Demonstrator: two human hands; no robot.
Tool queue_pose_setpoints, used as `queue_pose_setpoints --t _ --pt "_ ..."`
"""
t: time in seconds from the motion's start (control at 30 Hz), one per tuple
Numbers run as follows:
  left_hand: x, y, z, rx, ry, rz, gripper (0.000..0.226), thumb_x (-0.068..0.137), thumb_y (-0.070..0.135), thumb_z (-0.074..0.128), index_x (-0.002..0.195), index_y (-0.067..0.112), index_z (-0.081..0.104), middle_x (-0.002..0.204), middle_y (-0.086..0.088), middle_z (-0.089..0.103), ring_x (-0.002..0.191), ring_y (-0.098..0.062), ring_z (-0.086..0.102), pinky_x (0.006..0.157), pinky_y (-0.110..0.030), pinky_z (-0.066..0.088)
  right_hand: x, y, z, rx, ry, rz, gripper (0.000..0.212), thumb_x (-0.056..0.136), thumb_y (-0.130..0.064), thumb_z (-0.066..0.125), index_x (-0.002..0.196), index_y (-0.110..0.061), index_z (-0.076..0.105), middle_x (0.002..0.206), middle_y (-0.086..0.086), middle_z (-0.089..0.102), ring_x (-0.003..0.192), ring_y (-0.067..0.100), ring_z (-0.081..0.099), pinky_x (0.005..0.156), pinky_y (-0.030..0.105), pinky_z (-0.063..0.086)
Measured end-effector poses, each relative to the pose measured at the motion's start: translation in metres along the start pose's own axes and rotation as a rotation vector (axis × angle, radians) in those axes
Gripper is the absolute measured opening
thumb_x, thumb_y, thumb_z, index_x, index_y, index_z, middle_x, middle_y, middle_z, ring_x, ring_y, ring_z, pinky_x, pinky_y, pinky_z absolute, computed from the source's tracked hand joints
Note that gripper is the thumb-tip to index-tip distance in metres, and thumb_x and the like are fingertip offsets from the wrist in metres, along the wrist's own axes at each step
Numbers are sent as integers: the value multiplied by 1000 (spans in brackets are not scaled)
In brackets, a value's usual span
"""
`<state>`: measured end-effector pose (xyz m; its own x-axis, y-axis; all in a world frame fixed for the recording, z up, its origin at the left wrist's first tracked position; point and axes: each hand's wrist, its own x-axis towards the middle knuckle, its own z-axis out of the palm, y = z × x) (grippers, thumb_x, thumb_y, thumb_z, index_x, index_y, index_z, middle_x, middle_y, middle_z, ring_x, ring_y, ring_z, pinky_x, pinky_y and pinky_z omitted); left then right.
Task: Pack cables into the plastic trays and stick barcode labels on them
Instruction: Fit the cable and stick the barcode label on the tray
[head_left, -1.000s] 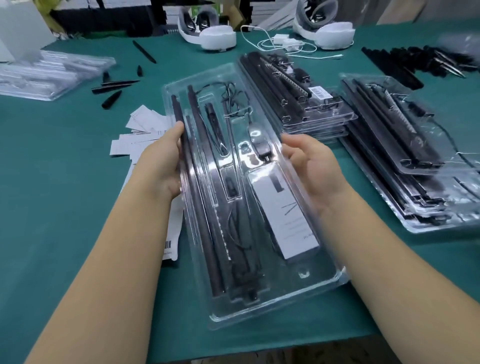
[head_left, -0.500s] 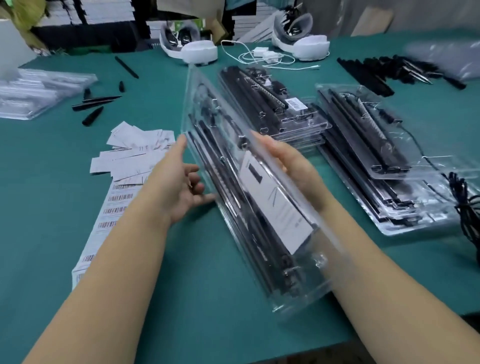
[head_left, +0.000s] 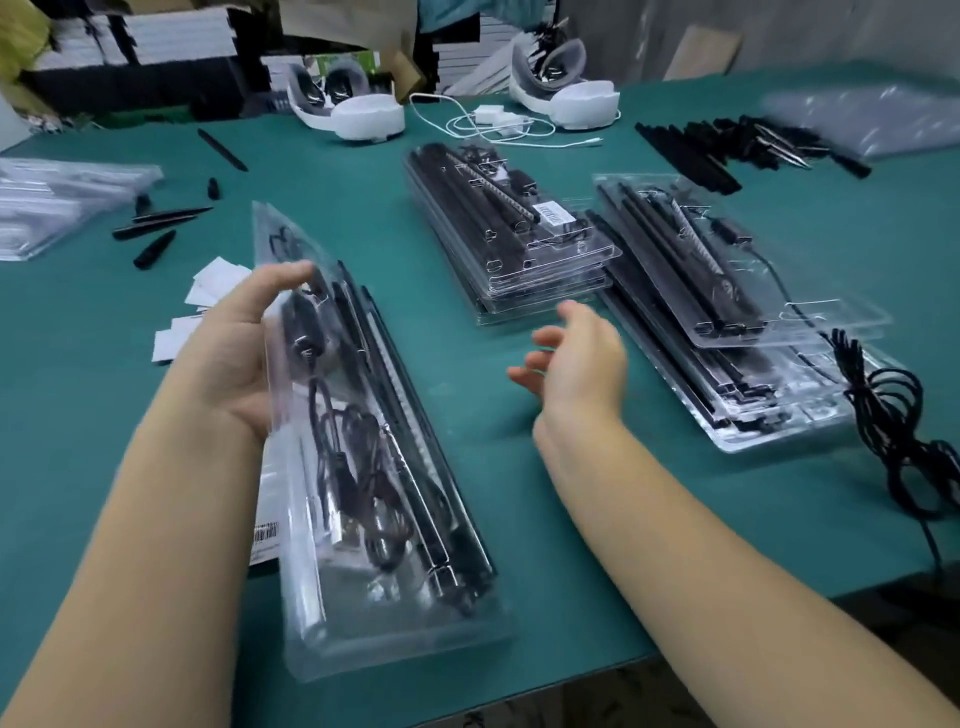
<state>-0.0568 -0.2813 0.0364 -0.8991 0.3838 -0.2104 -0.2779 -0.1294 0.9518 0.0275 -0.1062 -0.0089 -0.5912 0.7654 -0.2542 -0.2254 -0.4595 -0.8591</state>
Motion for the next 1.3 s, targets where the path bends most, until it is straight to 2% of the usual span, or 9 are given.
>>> queue_pose_setpoints --t 0.07,0.2,0.5,0.63,0.73,0.9,1.03,1.17,1.3 --pt "1 1 0 59 60 69 13 93 18 50 80 17 49 55 4 55 47 -10 53 49 -17 47 8 -14 -18 158 221 -34 11 94 -24 44 89 -17 50 72 3 49 33 6 39 41 23 46" --pt "3 0 -2 72 63 85 10 92 16 47 82 13 48 56 2 50 46 -11 49 46 -17 45 15 -29 -44 285 329 -50 28 98 -33 37 92 -16 58 58 0 52 33 9 34 42 22 47" --pt "6 -2 -9 94 24 84 10 92 17 48 93 7 48 66 -3 46 47 -11 49 45 -17 47 16 -28 -47 165 201 -74 41 97 -25 38 138 -20 39 96 3 66 54 11 64 53 25 54" --pt "8 -3 -10 87 23 83 13 92 17 47 96 4 47 67 -4 47 46 -12 50 46 -18 47 20 -26 -49 42 169 -14 24 95 -21 41 117 -18 49 117 7 55 81 20 69 65 31 58" --pt "7 -4 -9 91 25 83 14 92 17 48 96 4 48 67 -4 50 48 -12 51 48 -18 48 21 -24 -45 -1 189 -65 14 91 -15 46 101 -17 56 113 2 53 91 16 65 71 26 54" --pt "5 -3 -8 84 32 95 10 92 16 47 90 6 49 60 -2 53 46 -11 52 48 -18 48 21 -25 -45 -74 186 -111 47 87 -15 48 133 -19 48 102 -15 53 107 12 54 91 32 40" --pt "4 -2 -8 84 29 104 10 92 16 47 88 7 49 52 2 56 45 -11 53 47 -18 48 20 -20 -44 28 71 81 16 89 -13 47 92 -9 62 96 5 64 84 17 63 70 28 53" --pt "4 -3 -9 105 36 107 11 92 16 47 89 6 50 61 -2 52 46 -12 51 47 -17 48 20 -24 -46 251 -8 210 48 92 -9 44 136 6 33 117 27 53 87 31 64 66 35 57" --pt "6 -4 -12 130 52 89 12 92 16 48 86 6 48 66 -5 50 44 -12 50 47 -18 48 21 -25 -45 328 -28 183 58 91 -8 47 142 6 23 115 26 48 89 31 64 71 34 57"
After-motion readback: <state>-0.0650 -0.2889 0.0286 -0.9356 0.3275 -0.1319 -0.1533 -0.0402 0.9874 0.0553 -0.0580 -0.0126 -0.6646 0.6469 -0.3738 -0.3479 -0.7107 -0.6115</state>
